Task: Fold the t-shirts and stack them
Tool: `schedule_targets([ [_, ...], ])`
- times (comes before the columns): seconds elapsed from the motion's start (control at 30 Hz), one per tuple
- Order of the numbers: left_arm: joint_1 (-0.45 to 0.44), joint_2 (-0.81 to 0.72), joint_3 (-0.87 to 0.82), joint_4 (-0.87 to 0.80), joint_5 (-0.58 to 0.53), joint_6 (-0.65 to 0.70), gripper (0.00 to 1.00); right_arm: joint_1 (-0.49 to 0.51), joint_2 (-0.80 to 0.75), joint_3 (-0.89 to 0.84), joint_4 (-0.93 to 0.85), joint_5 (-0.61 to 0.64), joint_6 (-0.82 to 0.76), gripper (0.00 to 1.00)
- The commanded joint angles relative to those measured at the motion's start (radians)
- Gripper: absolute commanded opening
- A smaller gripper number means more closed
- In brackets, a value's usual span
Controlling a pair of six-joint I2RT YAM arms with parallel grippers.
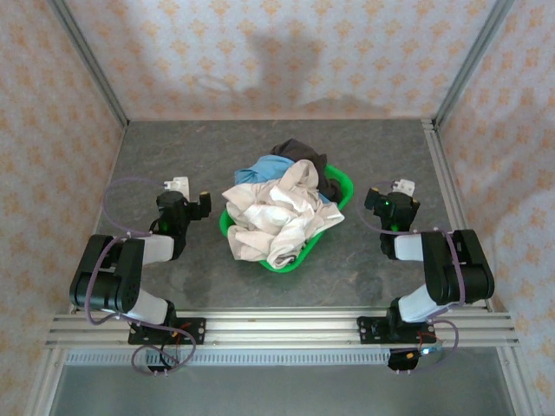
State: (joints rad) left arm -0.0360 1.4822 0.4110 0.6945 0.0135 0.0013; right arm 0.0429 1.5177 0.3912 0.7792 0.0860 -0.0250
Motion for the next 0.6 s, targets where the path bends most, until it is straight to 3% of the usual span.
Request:
schedule_targets([
  [0.0, 0.013, 0.015, 0.022, 0.036, -0.032, 0.014, 1.0, -0.005, 0.009, 0.018, 0.025, 0.014, -0.013, 0.99],
  [0.07, 0.007, 0.005, 0.027, 0.026, -0.064, 0.011, 1.0, -0.005, 0.006, 0.018, 0.026, 0.014, -0.014, 0.99],
  [0.17, -0.048, -0.134, 0.163, -0.319, -0.246, -0.013, 1.0, 0.003, -0.042, 0.042, -0.039, 0.059, -0.01, 0.99],
  [0.27, -0.053, -0.282, 0.296, -0.595, -0.051, -0.068, 1.0, 0.012, -0.194, 0.185, -0.401, 0.104, 0.034, 0.99],
  [0.33, -0.052, -0.341, 0.377, -0.732, 0.024, -0.244, 1.0, 0.011, -0.258, 0.232, -0.488, 0.077, 0.12, 0.99],
  [0.4, -0.052, -0.356, 0.505, -0.988, -0.056, -0.51, 1.0, 0.01, -0.315, 0.262, -0.61, 0.14, 0.364, 0.99],
  [0.43, -0.053, -0.354, 0.548, -1.103, -0.085, -0.573, 1.0, 0.01, -0.328, 0.275, -0.702, 0.188, 0.479, 0.99],
  [0.47, -0.053, -0.357, 0.565, -1.139, -0.057, -0.587, 1.0, 0.007, -0.359, 0.278, -0.756, 0.197, 0.549, 0.99],
  [0.53, -0.102, -0.389, 0.534, -1.07, 0.073, -0.493, 1.0, 0.002, -0.387, 0.267, -0.74, 0.021, 0.469, 0.99],
  [0.57, -0.194, -0.407, 0.534, -1.081, 0.016, -0.456, 1.0, 0.002, -0.395, 0.271, -0.741, -0.071, 0.43, 0.99],
])
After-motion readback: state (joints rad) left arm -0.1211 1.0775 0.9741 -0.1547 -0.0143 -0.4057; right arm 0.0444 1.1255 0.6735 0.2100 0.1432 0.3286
